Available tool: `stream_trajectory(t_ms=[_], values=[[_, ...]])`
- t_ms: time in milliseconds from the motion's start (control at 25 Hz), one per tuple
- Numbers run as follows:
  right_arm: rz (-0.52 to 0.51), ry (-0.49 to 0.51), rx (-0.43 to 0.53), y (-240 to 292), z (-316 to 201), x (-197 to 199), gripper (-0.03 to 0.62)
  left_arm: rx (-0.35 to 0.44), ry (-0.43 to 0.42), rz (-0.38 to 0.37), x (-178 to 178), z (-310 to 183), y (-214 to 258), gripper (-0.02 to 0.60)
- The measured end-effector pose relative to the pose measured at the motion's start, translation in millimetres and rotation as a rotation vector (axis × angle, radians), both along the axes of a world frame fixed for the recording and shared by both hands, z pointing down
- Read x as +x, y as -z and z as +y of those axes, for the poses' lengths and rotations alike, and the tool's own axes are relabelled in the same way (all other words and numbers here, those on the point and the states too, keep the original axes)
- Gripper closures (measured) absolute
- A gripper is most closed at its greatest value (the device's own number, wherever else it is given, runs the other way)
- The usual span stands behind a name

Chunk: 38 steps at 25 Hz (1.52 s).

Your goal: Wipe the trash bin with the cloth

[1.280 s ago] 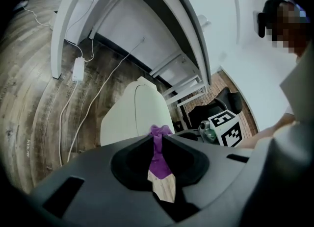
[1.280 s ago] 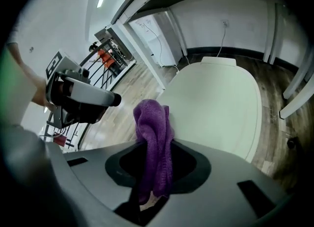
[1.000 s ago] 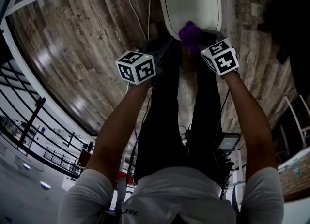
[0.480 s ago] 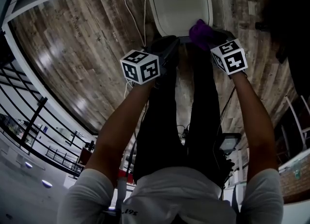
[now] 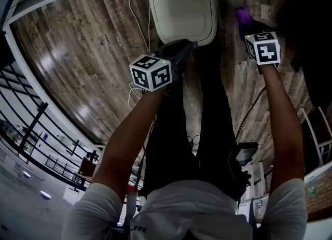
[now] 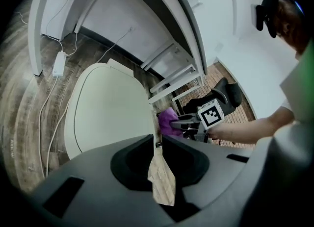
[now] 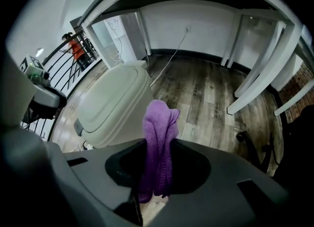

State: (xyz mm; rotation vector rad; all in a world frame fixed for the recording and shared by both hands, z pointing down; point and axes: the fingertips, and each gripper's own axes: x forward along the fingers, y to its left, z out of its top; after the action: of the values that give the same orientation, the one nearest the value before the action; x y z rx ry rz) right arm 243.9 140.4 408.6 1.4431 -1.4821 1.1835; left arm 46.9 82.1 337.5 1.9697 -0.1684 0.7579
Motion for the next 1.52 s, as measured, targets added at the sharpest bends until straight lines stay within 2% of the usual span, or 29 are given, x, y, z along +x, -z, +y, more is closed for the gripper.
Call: stream_trajectory(t_ms=[160,440,720,1080,1320,1520], values=[[0.022,0.054,0.080,7.8,-52.0,19.7,0.482,0.017,0.012,-0.004,9.2,0.9,1.4,0.528],[0.027,0.217,0.207,12.5,-156.2,8.2,0.482,0.027,0.057,-0.023,10.2,-5.4,-7.8,0.528],[0.068,0.378,0.263,18.1,-203.6,-7.6,0.482,0.034,0.075,-0.036,6.7,-5.9,-9.9,0.528],[0.069,0.505,0.279,12.4,-211.6,-28.3,0.485,0.045,0.086,-0.039,7.9,-2.5,-6.0,0.528],[0.048,0.533,0.244,4.3,-171.4,-28.0,0.485,0.047,0.090,-0.042,3.6,9.8,-6.1,0.528],[0.039,0.525,0.205,-1.5,-138.1,-35.0,0.485,0.035,0.058,-0.038,3.7,22.9,-6.6,0.528]])
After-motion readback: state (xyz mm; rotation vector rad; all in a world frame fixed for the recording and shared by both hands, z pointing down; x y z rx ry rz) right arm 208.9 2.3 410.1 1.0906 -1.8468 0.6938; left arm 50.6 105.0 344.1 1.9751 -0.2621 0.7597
